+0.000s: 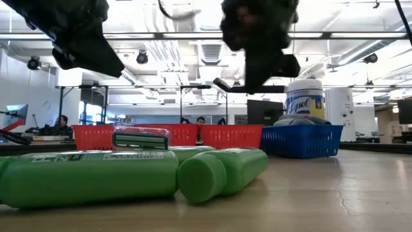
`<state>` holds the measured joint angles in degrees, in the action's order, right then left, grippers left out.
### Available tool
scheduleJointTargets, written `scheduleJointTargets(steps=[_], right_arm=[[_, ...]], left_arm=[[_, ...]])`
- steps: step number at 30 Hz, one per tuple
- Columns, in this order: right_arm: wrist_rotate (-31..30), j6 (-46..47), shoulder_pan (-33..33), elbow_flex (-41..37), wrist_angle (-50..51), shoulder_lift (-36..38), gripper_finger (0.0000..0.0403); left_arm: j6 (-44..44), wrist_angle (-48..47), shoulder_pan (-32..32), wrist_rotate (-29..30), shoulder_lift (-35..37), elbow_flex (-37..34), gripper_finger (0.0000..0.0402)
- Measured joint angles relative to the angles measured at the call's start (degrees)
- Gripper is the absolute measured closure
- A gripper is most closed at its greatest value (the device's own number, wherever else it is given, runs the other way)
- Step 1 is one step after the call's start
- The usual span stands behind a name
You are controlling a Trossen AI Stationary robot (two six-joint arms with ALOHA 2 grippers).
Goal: Pick & Place Travel size toiletries
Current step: Put the blue razor into the right red bin
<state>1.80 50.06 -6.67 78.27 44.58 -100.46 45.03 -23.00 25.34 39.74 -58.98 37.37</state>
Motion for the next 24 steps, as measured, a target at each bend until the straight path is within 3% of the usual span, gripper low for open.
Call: scheduleJointTargets(steps=[4,8,12,18,24], right_arm=[[1.19,10.43,8.37,-2.45,-9.31,0.12,0.0368],[4.18,14.31,13.25,-3.66,-17.79,-3.28,0.0334],[6.15,15.34,12.57,-3.52,-15.15,-4.71,0.0281],[-1.62,16.00,9.68,-3.49,-11.20,-3.61,0.0211],[-3.88,12.97,6.11,-1.84,-6.68,0.93,0.0168]], left_arm=[[-4.13,0.00,0.02,-1.60,0.33,-0.05,0.0257],[-4.54,0.01,0.04,-3.77,0.39,-0.05,0.0257],[-3.96,0.01,0.04,-4.78,0.42,-0.05,0.0257],[-3.43,0.02,0.31,-4.89,0.42,-0.05,0.0257],[-8.10,2.38,0.33,-9.34,-0.28,-0.18,0.0257]])
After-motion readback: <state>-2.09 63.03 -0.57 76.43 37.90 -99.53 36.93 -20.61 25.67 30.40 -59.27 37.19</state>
